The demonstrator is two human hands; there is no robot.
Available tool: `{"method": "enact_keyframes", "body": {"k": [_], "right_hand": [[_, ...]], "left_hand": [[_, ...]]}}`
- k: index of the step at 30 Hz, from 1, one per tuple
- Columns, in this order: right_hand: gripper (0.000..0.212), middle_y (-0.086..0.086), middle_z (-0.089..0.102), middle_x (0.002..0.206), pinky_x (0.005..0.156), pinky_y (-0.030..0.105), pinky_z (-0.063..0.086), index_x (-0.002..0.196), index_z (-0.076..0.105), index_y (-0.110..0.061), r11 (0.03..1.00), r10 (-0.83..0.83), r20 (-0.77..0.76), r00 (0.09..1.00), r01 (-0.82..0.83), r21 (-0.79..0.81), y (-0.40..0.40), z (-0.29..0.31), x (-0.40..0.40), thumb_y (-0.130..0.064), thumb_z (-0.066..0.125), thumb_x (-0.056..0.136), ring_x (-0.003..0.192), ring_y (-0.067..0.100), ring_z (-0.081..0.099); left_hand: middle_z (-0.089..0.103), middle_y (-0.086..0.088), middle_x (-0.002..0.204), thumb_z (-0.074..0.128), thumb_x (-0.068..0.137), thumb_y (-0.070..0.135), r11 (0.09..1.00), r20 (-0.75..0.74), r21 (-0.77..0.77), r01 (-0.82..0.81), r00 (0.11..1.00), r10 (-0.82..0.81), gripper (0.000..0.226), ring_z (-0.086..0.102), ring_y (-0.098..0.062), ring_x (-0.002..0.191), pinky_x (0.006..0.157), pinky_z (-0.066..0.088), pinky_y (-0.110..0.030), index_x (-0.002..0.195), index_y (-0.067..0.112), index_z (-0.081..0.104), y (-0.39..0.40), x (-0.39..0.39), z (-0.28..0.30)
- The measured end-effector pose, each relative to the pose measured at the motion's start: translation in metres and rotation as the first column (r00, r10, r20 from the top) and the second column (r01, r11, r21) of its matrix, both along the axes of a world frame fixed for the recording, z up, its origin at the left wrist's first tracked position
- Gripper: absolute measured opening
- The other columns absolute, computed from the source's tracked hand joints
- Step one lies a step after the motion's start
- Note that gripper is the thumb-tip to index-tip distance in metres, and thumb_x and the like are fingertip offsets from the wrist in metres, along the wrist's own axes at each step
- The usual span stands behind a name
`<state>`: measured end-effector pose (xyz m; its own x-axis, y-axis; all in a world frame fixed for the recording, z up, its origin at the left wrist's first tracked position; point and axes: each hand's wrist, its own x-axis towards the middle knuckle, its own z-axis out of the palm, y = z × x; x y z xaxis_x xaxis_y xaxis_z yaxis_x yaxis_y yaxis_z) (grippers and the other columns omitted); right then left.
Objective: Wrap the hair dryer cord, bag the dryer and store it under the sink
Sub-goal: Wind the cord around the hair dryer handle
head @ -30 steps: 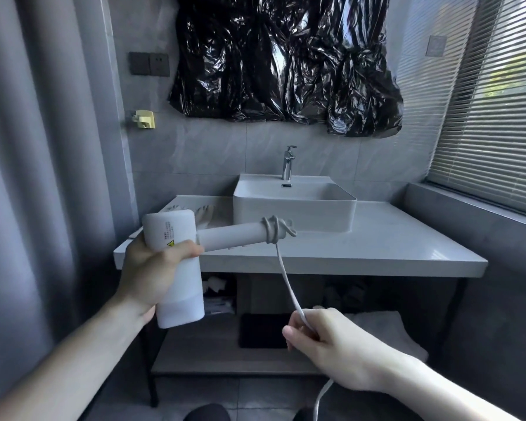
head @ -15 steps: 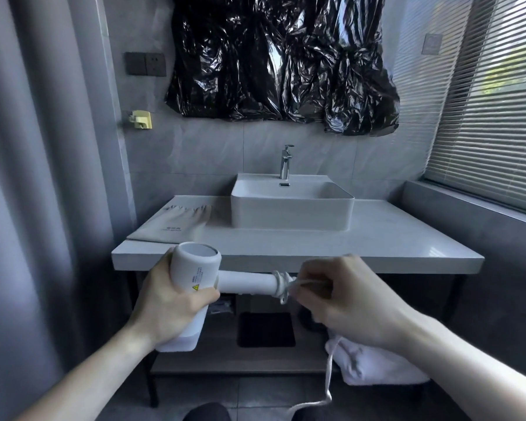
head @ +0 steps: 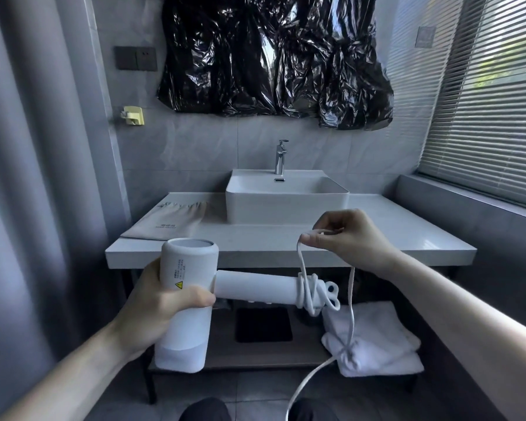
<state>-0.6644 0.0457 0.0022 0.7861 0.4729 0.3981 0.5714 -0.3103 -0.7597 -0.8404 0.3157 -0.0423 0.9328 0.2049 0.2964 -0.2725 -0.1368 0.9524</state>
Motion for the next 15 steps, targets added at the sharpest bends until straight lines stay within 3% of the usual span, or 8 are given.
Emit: {"method": "enact_keyframes", "body": {"k": [2,6,9,12,15], "right_hand": [[0.044,0.002,0.041,0.064,0.058,0.029,0.029,0.066,0.072,-0.012,1.0,0.02,-0.049,0.999,-0.019,0.017,0.003,-0.009,0.003,-0.054,0.083,0.073,0.061,0.014,0.036],[0.044,-0.011,0.043,0.055,0.051,0.019,0.026,0.059,0.059,-0.021,0.977,0.197,-0.232,0.953,-0.169,0.133,0.011,-0.031,-0.003,-0.039,0.08,0.094,0.05,0.002,0.035],[0.023,-0.01,0.035,0.053,0.05,0.023,0.017,0.061,0.056,-0.02,0.971,0.207,-0.358,0.911,-0.147,0.187,0.017,-0.044,-0.015,-0.029,0.068,0.079,0.047,0.006,0.025],[0.042,-0.007,0.034,0.052,0.042,0.018,0.018,0.072,0.067,-0.012,0.958,0.236,-0.476,0.847,-0.119,0.263,0.025,-0.058,-0.024,-0.022,0.053,0.11,0.041,0.004,0.025],[0.051,-0.004,0.033,0.056,0.043,0.02,0.016,0.079,0.066,-0.011,0.941,0.298,-0.507,0.809,-0.16,0.299,0.029,-0.069,-0.035,-0.039,0.042,0.113,0.045,0.006,0.023]], "left_hand": [[0.066,-0.01,0.065,0.083,0.045,0.028,0.997,-0.012,-0.072,0.035,0.999,-0.035,0.025,0.066,-0.02,0.057,0.052,0.052,-0.03,0.066,0.018,0.074,-0.002,-0.002,0.001],[0.07,-0.016,0.074,0.081,0.044,0.028,0.981,-0.024,-0.192,0.012,1.0,-0.017,0.034,0.068,-0.024,0.061,0.057,0.054,-0.035,0.074,0.012,0.078,-0.003,0.0,0.0],[0.071,-0.016,0.076,0.081,0.045,0.029,0.967,-0.037,-0.252,-0.034,0.999,0.025,0.039,0.069,-0.026,0.061,0.059,0.055,-0.036,0.078,0.01,0.079,-0.001,0.004,0.001],[0.069,-0.017,0.076,0.081,0.044,0.029,0.956,-0.046,-0.284,-0.077,0.997,0.067,0.04,0.067,-0.027,0.059,0.06,0.054,-0.037,0.079,0.009,0.077,0.002,0.008,0.002],[0.069,-0.018,0.079,0.082,0.044,0.029,0.942,-0.036,-0.306,-0.137,0.991,0.132,0.041,0.067,-0.028,0.061,0.061,0.055,-0.039,0.08,0.009,0.076,0.002,0.013,0.002]]}}
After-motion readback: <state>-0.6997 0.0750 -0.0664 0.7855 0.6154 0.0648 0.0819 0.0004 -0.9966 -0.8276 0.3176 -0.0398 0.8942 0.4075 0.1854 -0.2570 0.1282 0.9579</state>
